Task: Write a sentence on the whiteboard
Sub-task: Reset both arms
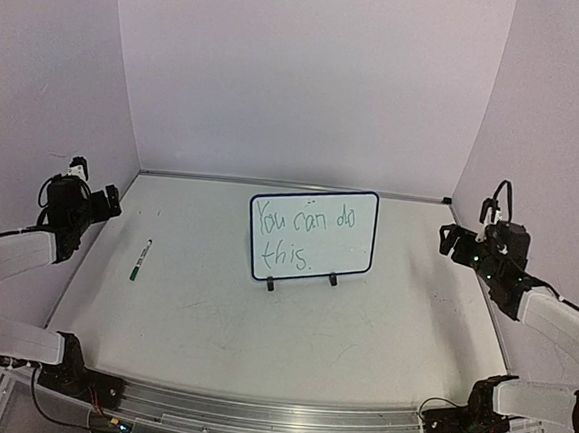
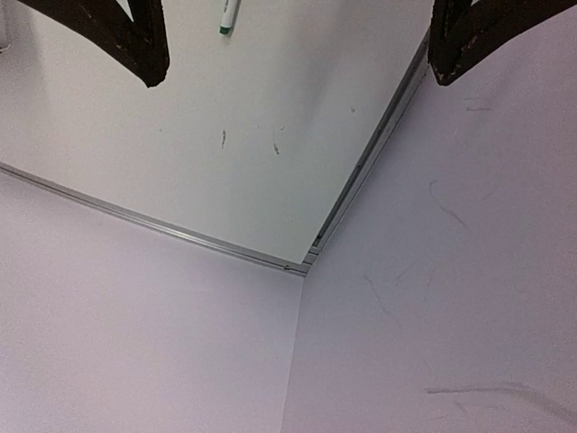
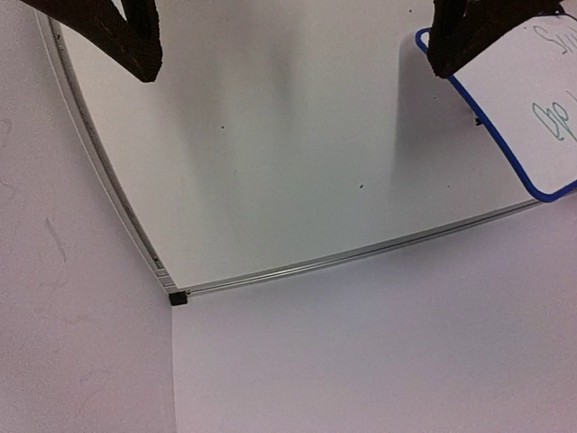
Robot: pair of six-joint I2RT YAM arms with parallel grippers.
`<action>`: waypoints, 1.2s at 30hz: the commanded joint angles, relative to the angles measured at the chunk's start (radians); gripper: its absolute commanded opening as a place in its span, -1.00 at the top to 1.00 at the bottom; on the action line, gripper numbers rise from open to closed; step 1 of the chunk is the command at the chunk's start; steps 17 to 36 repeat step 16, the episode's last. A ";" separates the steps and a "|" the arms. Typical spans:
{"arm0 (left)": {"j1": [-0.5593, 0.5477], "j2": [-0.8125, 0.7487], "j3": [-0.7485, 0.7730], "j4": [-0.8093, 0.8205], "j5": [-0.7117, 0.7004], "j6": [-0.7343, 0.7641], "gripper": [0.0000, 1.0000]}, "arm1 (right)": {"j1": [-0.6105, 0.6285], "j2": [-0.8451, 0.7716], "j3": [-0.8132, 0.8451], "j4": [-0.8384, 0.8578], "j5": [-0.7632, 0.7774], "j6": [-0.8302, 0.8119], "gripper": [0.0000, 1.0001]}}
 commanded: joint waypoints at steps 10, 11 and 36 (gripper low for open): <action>0.000 0.061 -0.164 0.220 -0.091 0.054 -0.99 | 0.001 0.001 -0.191 0.267 0.193 -0.086 -0.96; 0.000 0.064 -0.165 0.224 -0.092 0.056 -0.99 | 0.001 0.003 -0.194 0.270 0.192 -0.087 -0.96; 0.001 0.072 -0.181 0.244 -0.101 0.063 -0.99 | 0.001 0.008 -0.199 0.278 0.197 -0.094 -0.96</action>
